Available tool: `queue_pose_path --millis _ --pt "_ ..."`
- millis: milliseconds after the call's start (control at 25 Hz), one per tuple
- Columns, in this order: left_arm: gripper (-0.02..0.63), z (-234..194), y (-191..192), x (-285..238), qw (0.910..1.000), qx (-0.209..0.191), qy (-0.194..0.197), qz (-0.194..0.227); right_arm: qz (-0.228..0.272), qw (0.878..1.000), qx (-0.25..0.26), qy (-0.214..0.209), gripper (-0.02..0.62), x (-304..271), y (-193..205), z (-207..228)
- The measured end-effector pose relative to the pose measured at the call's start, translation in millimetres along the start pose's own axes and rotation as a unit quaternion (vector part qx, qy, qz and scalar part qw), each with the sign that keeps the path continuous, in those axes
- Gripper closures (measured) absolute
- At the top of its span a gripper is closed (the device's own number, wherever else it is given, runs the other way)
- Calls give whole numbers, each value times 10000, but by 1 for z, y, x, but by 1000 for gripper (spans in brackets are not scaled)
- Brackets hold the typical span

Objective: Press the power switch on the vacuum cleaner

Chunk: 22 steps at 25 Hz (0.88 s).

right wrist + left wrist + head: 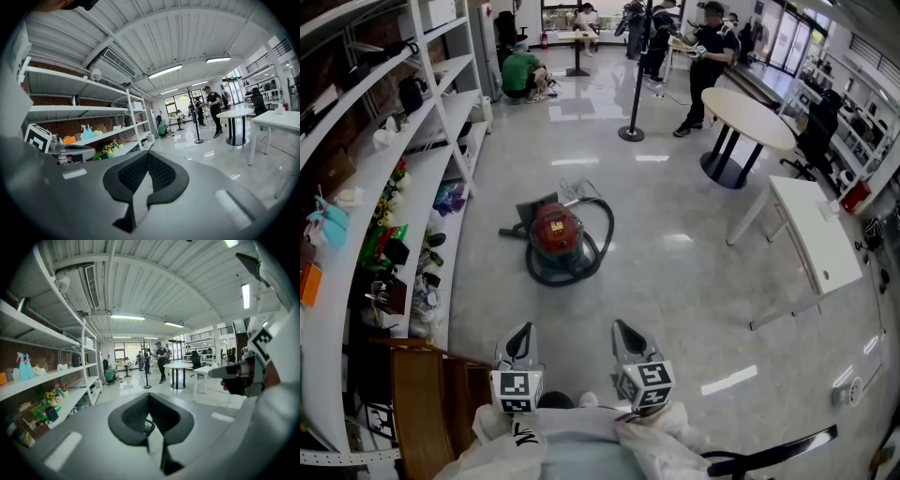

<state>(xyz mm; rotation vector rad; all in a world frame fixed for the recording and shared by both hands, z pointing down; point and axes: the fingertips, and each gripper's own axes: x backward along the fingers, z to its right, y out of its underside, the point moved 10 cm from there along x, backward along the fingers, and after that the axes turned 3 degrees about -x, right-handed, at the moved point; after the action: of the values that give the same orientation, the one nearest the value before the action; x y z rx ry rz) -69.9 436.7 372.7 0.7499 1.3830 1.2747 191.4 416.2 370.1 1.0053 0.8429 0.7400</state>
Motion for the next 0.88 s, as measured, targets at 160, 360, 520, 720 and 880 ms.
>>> queue_pose_path --millis 160,360,520,720,880 --pt "606 5 0 3 10000 -32 -21 -30 26 10000 -32 -24 594 3 1 4" --pt "606 4 -1 2 9999 -126 -78 29 83 9999 -68 -48 594 3 1 5" --pt "606 7 1 0 9999 -108 -62 -12 77 9999 -84 -37 594 4 2 8" --pt "606 6 2 -9 10000 -41 27 -19 41 10000 -52 34 594 1 2 9" --pt "606 4 0 -17 10000 -19 76 7 18 9999 -30 114 594 -3 1 13"
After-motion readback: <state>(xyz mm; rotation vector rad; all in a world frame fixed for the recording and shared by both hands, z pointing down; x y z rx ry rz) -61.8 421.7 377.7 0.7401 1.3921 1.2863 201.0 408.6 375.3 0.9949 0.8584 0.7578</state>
